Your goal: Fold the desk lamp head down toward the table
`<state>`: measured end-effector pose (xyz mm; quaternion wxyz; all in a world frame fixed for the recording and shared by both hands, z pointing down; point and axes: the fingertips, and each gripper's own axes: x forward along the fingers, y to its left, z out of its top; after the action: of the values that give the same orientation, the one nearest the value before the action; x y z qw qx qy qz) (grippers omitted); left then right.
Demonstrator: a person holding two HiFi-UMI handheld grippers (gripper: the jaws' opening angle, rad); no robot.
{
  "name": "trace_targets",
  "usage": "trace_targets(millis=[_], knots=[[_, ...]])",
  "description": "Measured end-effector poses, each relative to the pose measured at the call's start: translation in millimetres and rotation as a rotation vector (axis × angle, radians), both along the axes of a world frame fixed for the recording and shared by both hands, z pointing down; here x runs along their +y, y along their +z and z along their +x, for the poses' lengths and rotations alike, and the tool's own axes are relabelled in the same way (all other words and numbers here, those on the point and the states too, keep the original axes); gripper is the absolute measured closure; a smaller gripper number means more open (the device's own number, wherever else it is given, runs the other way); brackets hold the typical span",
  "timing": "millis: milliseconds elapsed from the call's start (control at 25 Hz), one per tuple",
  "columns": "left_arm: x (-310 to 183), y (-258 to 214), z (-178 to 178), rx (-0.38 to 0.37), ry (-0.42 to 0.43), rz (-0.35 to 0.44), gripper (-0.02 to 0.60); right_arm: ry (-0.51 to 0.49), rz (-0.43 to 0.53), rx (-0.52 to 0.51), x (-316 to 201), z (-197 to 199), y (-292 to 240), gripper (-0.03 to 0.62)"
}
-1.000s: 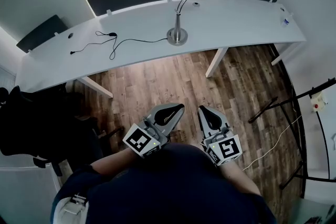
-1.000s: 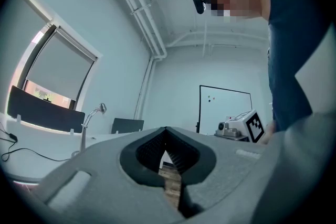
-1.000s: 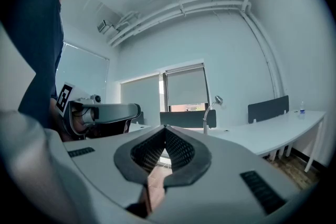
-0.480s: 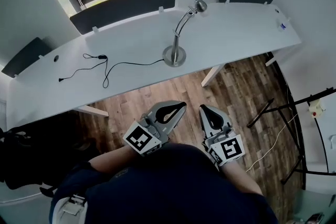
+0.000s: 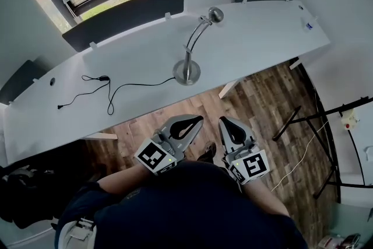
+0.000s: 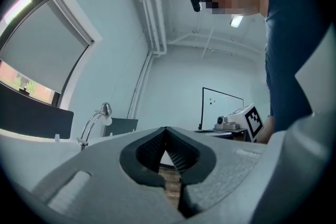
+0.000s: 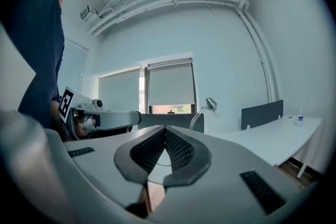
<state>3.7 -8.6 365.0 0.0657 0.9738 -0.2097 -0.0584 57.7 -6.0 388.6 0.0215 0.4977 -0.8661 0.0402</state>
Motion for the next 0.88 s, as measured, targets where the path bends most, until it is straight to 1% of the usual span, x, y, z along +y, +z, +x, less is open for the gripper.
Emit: trace_targets(millis=[200, 440, 560, 720, 880], knots=[[-19, -2, 23, -0.009, -0.036, 0.011, 0.575, -0.049, 0.014, 0.002, -21, 19, -1, 0.583], [-42, -5, 54, -0.023, -0.104, 0.005, 0.575, -0.115, 0.040, 0.012, -48, 49, -8, 0.583], [-55, -4, 66, -0.030, -0.144, 0.015, 0.575, -0.154, 0.052, 0.018, -61, 62, -8, 0.583], [-68, 4, 73, -0.048, -0.226, 0.005, 0.575, -0.209, 0.058, 0.019, -74, 71, -2, 0.583], [-81, 11, 71, -0.050, -0.285, 0.008, 0.575, -0.247, 0.050, 0.017, -85, 68, 4, 0.583]])
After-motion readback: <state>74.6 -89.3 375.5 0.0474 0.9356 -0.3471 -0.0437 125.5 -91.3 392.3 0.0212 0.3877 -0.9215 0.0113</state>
